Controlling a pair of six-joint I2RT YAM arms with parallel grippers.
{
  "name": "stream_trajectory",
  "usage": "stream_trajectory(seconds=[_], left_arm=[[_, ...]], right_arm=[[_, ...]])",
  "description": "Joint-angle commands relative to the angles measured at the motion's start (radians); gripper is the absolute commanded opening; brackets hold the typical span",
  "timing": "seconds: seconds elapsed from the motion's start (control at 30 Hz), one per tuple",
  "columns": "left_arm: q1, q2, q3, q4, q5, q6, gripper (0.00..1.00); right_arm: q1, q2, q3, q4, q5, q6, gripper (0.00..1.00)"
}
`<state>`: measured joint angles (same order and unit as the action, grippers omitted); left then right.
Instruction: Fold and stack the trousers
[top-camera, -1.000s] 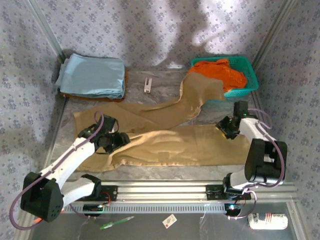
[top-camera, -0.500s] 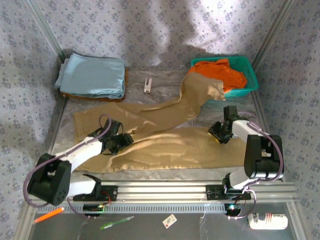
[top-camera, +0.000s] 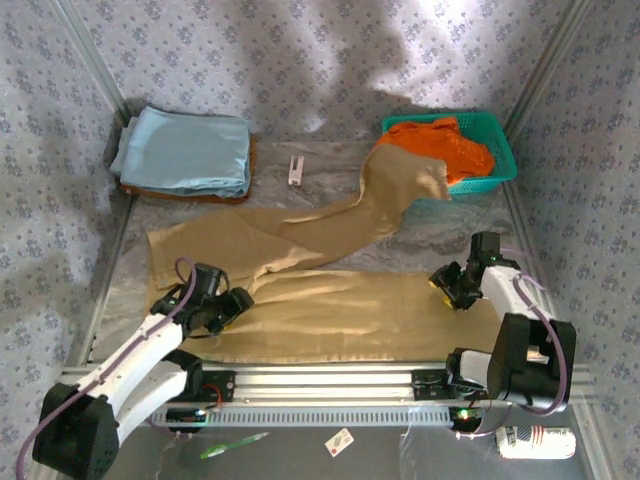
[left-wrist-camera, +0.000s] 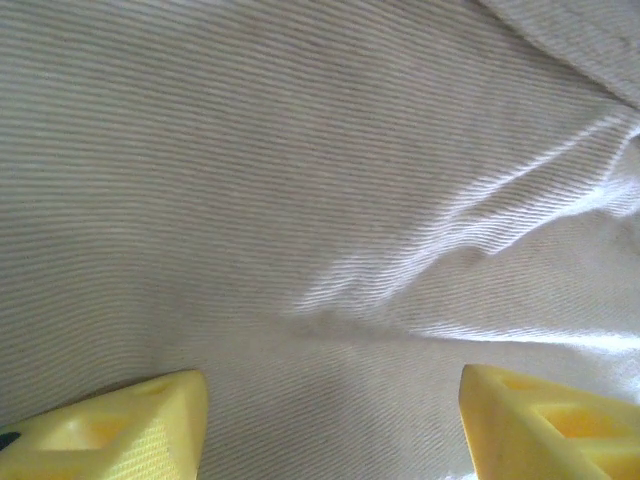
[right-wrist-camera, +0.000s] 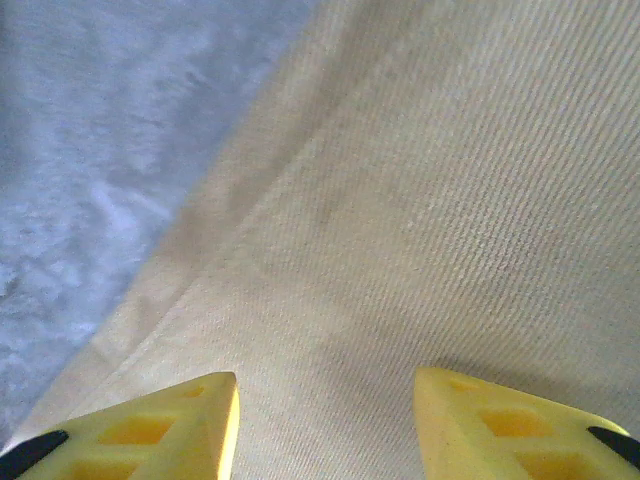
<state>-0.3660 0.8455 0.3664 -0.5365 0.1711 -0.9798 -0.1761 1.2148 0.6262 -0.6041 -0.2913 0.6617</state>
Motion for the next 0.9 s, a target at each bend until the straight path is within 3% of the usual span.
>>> stream_trajectory(seconds=[0.0, 0.07, 0.17, 0.3, 0.57, 0.7, 0.87], left_arm=[[0.019, 0.048, 0.129, -0.088, -0.007, 0.073, 0.67], [0.022, 0.113, 0.195, -0.087, -0.012, 0.103, 0.67], [0.022, 0.18, 0.263, -0.054, -0.001, 0.124, 0.67], [0.022, 0.205, 0.311, -0.037, -0.001, 0.129, 0.68], [0.025, 0.153, 0.299, -0.046, 0.018, 0.125, 0.69], [0.027, 0.122, 0.287, -0.061, 0.012, 0.122, 0.69], [0.029, 0.093, 0.279, -0.076, 0.002, 0.122, 0.69]], right_arm=[[0.022, -0.041, 0.152, 0.038, 0.045, -0.025, 0.59], [0.02, -0.011, 0.21, 0.12, 0.05, -0.015, 0.7], [0.004, 0.089, 0.302, 0.24, 0.04, 0.017, 0.75], [-0.025, 0.252, 0.424, 0.352, -0.039, 0.096, 0.75], [-0.001, 0.498, 0.637, 0.367, -0.116, 0.216, 0.73], [0.025, 0.53, 0.655, 0.364, -0.128, 0.258, 0.62], [0.029, 0.48, 0.642, 0.316, -0.098, 0.262, 0.38]])
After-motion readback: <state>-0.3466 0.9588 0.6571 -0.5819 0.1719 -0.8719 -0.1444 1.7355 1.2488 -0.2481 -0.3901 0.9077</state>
